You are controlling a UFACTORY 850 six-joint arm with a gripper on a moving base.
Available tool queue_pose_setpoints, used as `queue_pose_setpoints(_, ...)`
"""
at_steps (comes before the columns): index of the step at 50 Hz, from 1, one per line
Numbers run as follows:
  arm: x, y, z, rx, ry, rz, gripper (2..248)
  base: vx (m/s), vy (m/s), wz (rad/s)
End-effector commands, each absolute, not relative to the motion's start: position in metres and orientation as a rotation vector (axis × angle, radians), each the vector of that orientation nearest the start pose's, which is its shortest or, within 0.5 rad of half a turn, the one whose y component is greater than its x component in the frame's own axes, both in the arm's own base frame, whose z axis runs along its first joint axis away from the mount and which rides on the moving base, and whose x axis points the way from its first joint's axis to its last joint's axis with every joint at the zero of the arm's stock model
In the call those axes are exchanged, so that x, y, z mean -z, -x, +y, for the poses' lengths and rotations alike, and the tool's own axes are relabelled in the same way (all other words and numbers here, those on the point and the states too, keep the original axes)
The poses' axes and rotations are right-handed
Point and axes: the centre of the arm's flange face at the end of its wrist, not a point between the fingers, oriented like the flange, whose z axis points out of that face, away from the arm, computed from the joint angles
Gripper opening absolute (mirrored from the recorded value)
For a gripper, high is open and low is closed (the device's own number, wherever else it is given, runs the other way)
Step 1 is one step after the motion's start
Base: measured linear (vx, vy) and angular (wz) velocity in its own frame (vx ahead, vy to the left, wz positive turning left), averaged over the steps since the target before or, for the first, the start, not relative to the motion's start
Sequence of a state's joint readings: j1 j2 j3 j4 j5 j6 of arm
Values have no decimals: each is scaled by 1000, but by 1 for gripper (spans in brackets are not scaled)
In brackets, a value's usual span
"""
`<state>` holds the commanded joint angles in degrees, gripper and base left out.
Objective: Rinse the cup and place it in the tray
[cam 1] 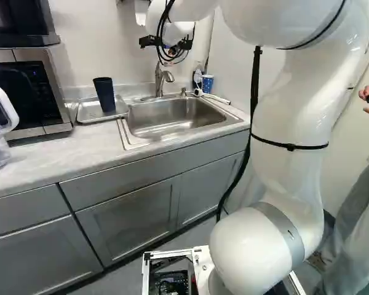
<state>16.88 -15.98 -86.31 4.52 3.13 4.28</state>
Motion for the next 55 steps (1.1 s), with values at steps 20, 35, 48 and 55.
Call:
queue_pose_setpoints(20, -709, -633, 206, 1692, 2304, -184, 247, 0, 0, 0)
queue_pose_setpoints(35, -709, -637, 211, 1692, 2299, -189, 247, 0, 0, 0)
queue_pose_setpoints(48, -708, -639, 217, 1691, 2294, -197, 247, 0, 0, 0)
queue_pose_setpoints(55, -707, -643, 223, 1691, 2288, -203, 247, 0, 0, 0)
